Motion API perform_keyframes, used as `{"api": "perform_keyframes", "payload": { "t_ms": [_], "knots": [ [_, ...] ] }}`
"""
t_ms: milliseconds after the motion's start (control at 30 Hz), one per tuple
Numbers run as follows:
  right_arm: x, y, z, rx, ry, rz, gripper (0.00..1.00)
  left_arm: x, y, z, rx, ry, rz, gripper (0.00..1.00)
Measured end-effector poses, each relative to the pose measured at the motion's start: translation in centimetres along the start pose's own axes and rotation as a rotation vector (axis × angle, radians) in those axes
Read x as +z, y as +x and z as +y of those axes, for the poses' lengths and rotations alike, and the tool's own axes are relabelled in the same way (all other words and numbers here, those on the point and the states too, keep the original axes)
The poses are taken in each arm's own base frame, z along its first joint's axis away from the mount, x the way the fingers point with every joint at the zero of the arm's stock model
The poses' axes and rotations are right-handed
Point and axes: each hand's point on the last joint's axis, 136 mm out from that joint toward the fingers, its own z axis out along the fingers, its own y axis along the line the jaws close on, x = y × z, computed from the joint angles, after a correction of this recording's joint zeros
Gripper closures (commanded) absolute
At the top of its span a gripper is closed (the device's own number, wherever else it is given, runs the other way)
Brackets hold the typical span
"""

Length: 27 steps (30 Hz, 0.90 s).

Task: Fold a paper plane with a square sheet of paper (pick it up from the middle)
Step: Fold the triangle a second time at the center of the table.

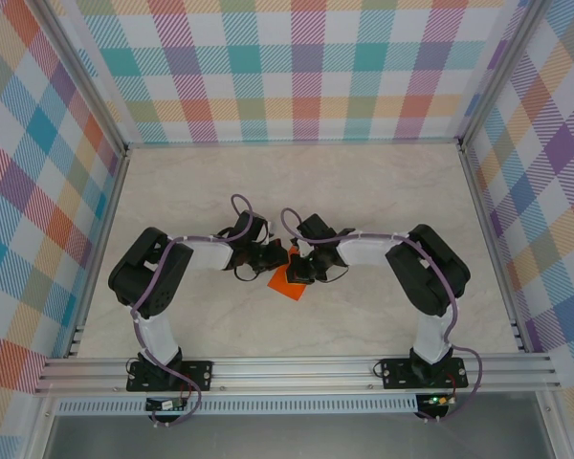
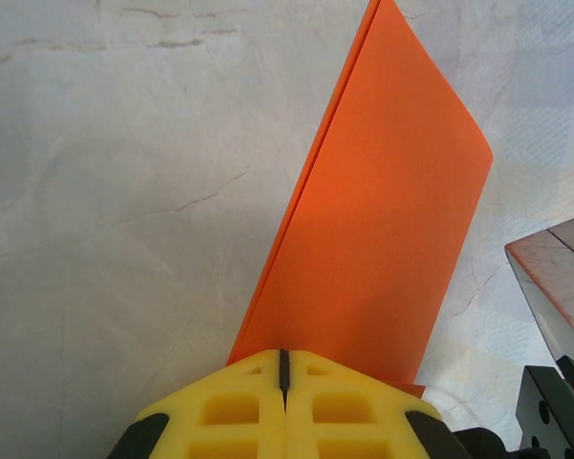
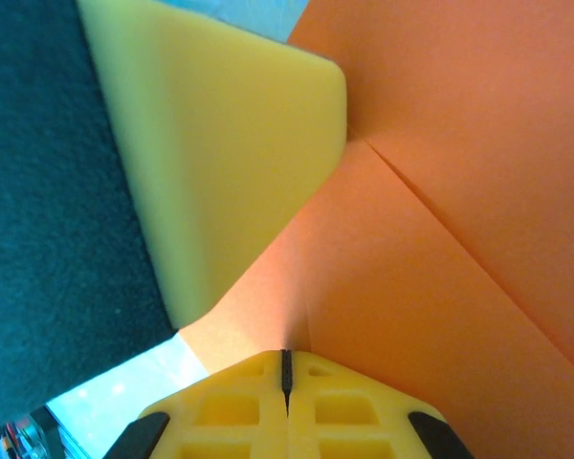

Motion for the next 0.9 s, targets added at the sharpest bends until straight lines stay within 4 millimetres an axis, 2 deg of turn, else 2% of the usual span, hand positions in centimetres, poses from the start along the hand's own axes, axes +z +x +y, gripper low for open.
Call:
{"api": "perform_keyframes", "payload": {
  "t_ms": [167, 433, 567, 667, 800, 900],
  "knots": [
    [-0.3, 0.8, -0.3, -0.034, -0.009, -0.005, 0.95, 0.0, 0.0, 0.1, 0.001, -0.007, -0.004, 1.00],
    [-1.5, 5.1, -1.7, -0.050, -0.015, 0.079, 0.94, 0.0, 0.0, 0.1, 0.003, -0.010, -0.007, 1.00],
    [-2.4, 6.2, -2.3, -0.033, 0.015, 0.095, 0.90, 0.0, 0.0, 0.0, 0.004, -0.007, -0.007, 1.00],
    [-3.9, 5.2, -1.6, -0.032, 0.008, 0.034, 0.80, -0.1, 0.0, -0.2, 0.006, -0.006, -0.008, 0.97],
    [-6.1, 2.2, -0.9, 0.002, -0.018, -0.083, 0.68, -0.5, 0.0, -0.4, -0.014, -0.020, 0.003, 0.76],
    [-6.6, -0.1, -1.6, 0.051, -0.017, -0.137, 0.60, -1.6, -0.4, -1.4, -0.022, -0.016, -0.015, 0.67]
  ]
}}
